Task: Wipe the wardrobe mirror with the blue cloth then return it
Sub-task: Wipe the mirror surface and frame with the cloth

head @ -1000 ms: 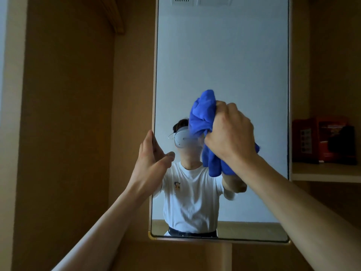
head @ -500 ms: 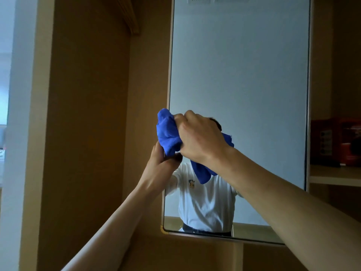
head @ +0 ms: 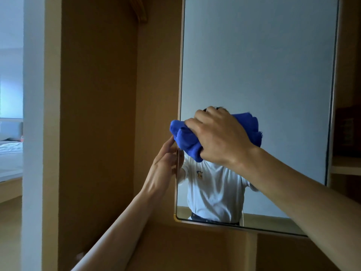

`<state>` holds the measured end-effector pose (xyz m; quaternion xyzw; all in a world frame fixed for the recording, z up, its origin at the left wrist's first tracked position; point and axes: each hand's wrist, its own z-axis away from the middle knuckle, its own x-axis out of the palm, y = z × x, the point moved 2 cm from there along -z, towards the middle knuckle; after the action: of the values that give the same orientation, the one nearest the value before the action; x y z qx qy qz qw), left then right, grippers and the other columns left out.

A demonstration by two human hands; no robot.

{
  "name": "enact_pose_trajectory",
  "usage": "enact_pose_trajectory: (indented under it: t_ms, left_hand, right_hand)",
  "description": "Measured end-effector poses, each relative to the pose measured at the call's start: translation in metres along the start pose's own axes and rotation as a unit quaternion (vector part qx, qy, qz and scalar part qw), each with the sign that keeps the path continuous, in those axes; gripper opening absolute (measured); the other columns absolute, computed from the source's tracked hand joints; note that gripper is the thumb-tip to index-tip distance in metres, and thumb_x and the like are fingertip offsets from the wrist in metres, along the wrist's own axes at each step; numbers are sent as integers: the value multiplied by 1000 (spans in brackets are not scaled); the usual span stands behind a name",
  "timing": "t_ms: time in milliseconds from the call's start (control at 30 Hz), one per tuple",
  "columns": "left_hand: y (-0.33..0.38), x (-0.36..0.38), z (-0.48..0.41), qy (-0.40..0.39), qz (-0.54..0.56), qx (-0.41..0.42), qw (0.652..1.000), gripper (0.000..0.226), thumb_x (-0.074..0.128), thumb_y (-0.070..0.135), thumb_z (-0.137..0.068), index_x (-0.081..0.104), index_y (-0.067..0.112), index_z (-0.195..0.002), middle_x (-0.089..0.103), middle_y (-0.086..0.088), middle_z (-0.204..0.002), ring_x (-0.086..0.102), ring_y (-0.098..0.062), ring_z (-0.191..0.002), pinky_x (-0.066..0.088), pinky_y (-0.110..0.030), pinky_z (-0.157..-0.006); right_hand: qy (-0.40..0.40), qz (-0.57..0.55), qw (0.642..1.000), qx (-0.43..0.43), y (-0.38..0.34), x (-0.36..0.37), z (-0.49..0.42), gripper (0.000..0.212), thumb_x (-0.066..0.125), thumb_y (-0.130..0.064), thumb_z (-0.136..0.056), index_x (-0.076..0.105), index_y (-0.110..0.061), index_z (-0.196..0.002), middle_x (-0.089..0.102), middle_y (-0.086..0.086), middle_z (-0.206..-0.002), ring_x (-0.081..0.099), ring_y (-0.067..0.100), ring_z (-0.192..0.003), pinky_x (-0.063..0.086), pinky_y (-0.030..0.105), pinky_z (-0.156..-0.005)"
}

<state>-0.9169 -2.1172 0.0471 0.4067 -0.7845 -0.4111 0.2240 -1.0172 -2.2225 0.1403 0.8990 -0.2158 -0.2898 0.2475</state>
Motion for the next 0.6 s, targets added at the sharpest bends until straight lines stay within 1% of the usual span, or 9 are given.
enact_pose_trajectory:
  t_ms: [33,100,167,200,267,367,467,567,600]
  left_hand:
    - [-3,-1,0,5,0,-8,1000,45,34,14,-105,56,30,-141,71,-9,-118,64,-36,-103,51,-41,-93]
    - [-10,-2,0,16,17,-21,999,39,33,26,-107,69,30,-122,76,-3,-110,70,-26,-103,52,-45,-98]
    - [-19,-3,-1,42,59,-29,997,45,32,29,-107,77,30,-101,78,3,-97,74,-12,-92,57,-38,-88]
    - [-23,-3,-1,51,79,-32,995,45,32,29,-107,76,30,-100,79,5,-94,74,-9,-89,58,-31,-81]
    - [-30,-4,1,52,93,-41,993,39,32,31,-107,70,31,-112,78,13,-92,74,-4,-86,58,-21,-69]
    - [-35,-3,10,34,64,-40,997,35,30,41,-109,61,39,-125,77,22,-91,73,-1,-90,59,-19,-68]
    - [-34,-1,19,26,28,-39,998,44,22,55,-107,57,43,-130,77,13,-105,74,-7,-98,56,-26,-80]
    - [-31,1,23,-1,-2,-22,1000,60,14,61,-104,46,39,-149,68,9,-131,69,-15,-113,52,-37,-98]
    - [-29,1,22,-5,-6,-19,1000,62,14,62,-103,42,38,-153,65,7,-136,68,-17,-116,51,-40,-100]
  right_hand:
    - [0,-1,1000,-1,-5,4,5,26,54,-18,-77,57,-18,-103,58,2,-97,49,25,-86,39,40,-77]
    - [-5,-8,1000,-4,-17,11,15,30,59,-17,-75,58,-16,-104,59,5,-98,52,28,-89,40,42,-78]
    - [-17,-15,1000,-11,-30,19,28,31,61,-16,-74,57,-15,-104,58,6,-98,52,29,-89,41,44,-81]
    - [-24,-15,999,-17,-37,23,35,29,61,-16,-74,56,-15,-103,58,7,-98,51,29,-89,42,44,-84]
    - [-44,-10,998,-36,-48,30,47,28,61,-15,-74,55,-14,-102,57,10,-98,50,30,-89,42,47,-89]
    - [-69,-1,996,-62,-52,33,56,28,59,-14,-78,55,-12,-106,58,12,-104,51,32,-95,42,50,-95]
    - [-59,-7,996,-63,-40,24,50,32,56,-15,-80,53,-15,-113,59,7,-106,53,28,-97,44,43,-92]
    - [-36,14,999,-21,-15,7,31,39,57,-18,-77,53,-15,-116,58,6,-108,52,28,-97,44,43,-87]
    - [-24,27,999,0,-5,1,23,40,57,-18,-76,54,-15,-116,57,7,-108,52,29,-96,44,43,-85]
